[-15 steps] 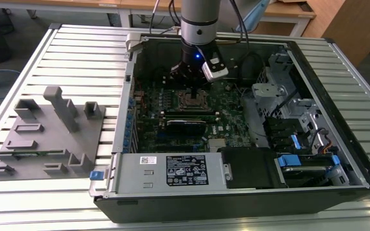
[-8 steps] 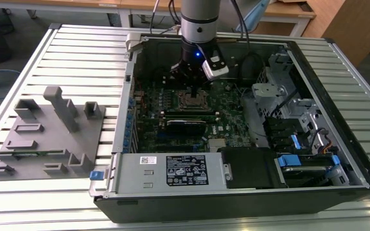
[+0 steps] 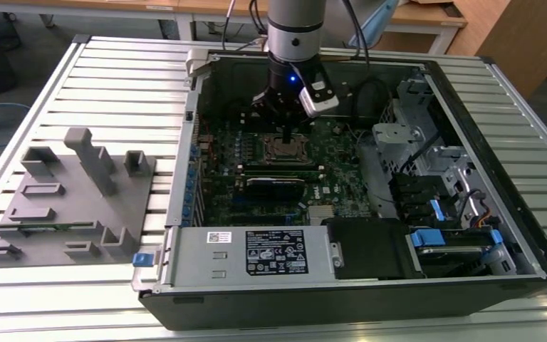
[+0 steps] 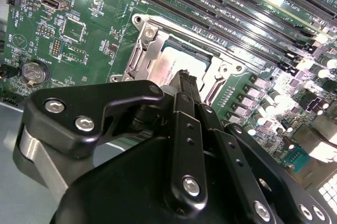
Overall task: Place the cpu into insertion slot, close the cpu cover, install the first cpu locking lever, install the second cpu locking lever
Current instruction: 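Install the second cpu locking lever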
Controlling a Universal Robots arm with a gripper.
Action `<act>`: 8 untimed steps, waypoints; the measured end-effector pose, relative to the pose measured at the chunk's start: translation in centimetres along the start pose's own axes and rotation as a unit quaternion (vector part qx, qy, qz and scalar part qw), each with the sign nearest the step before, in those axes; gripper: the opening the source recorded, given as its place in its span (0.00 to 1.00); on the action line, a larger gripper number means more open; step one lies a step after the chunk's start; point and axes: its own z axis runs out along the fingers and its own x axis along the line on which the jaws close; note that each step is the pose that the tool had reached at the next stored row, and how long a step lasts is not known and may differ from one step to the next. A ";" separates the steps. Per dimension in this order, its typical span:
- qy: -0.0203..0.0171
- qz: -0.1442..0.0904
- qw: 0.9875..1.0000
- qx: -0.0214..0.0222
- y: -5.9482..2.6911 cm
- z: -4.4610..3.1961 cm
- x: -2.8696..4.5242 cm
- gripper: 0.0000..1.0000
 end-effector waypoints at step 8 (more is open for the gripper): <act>0.000 0.000 1.000 0.000 -0.01 -0.17 -0.01 0.11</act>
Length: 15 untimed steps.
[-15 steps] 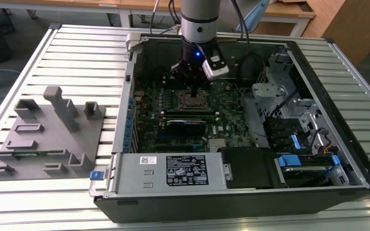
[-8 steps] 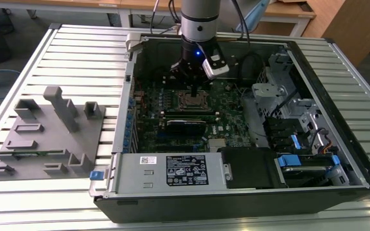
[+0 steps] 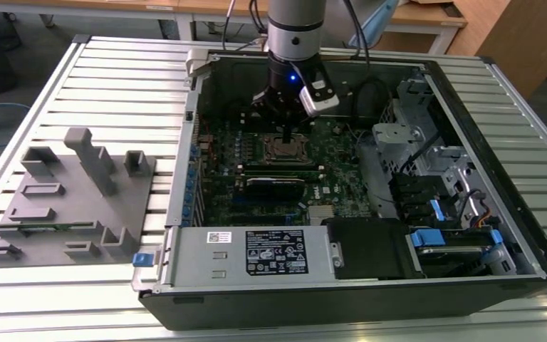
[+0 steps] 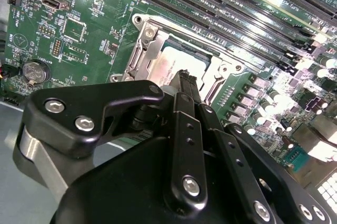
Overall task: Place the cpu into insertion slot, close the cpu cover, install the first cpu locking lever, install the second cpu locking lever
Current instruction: 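Install the second cpu locking lever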
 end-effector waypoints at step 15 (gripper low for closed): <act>0.000 0.000 1.000 0.000 -0.02 -0.52 -0.04 0.11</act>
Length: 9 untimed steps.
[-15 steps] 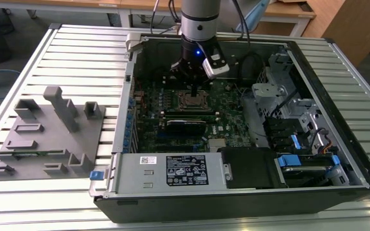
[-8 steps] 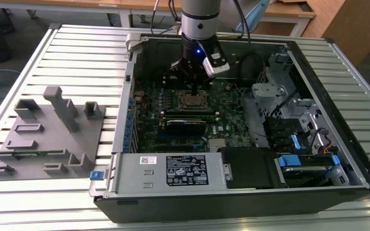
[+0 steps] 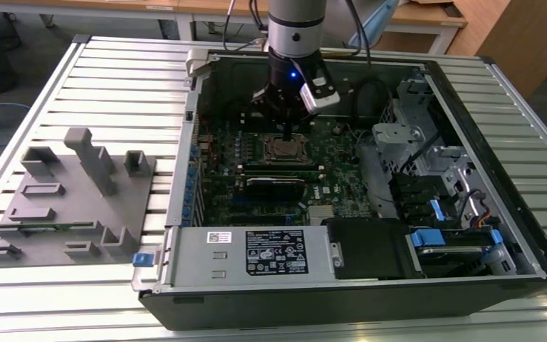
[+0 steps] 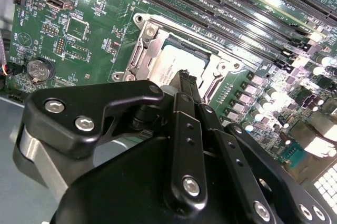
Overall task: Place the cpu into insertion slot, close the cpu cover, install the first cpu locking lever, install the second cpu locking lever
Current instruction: 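Install the second cpu locking lever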
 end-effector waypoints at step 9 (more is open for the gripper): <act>0.000 0.000 1.000 0.000 -0.01 -0.16 -0.01 0.11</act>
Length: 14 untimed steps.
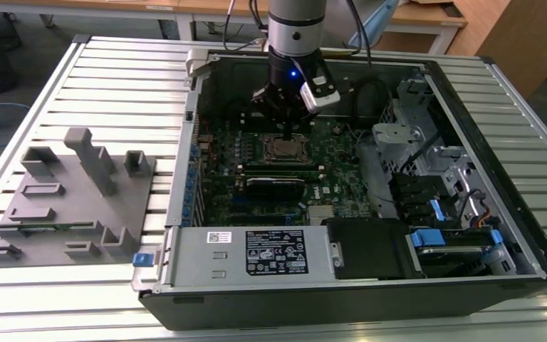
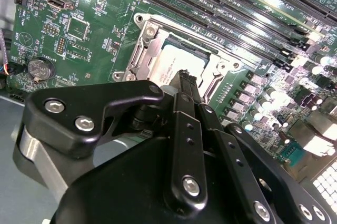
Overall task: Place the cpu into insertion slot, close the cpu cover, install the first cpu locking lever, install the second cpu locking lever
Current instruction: 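Install the second cpu locking lever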
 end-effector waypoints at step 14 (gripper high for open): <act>0.000 0.000 1.000 0.000 -0.96 0.04 0.02 0.11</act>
